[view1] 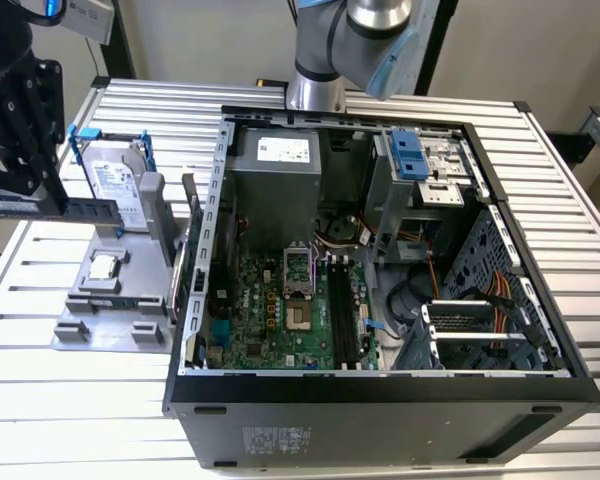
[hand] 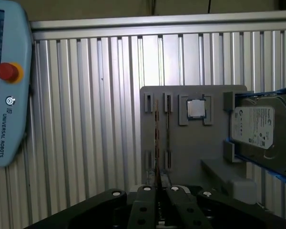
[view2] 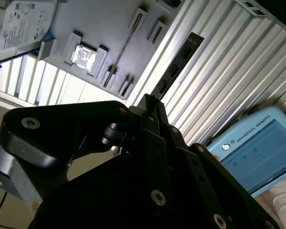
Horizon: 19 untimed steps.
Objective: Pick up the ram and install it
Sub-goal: 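Pick up the ram and move it above insertion slot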
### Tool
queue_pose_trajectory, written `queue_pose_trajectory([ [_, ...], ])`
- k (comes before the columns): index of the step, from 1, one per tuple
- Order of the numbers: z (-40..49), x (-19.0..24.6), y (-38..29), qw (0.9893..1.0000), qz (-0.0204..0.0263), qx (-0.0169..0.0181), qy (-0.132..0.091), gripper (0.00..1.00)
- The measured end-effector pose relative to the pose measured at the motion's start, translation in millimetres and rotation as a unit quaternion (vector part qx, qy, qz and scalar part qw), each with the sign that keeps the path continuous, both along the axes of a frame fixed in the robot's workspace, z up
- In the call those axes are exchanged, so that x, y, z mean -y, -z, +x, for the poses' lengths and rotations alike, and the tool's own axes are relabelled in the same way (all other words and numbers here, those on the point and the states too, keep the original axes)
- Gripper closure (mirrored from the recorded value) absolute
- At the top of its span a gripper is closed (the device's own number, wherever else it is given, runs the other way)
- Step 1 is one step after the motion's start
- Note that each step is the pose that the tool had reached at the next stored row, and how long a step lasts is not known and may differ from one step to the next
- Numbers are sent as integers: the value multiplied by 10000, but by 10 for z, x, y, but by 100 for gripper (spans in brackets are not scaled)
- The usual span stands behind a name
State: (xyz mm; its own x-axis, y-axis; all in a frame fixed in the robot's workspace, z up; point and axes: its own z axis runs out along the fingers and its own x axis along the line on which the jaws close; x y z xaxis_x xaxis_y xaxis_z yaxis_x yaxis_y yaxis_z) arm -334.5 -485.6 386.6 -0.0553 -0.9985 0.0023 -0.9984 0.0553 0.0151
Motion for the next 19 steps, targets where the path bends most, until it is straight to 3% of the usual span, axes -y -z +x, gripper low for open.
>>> queue_pose_trajectory([
  [11, 86, 0, 1, 10000, 0, 0, 0, 100],
  [19, 92, 0, 0, 10000, 0, 0, 0, 100],
])
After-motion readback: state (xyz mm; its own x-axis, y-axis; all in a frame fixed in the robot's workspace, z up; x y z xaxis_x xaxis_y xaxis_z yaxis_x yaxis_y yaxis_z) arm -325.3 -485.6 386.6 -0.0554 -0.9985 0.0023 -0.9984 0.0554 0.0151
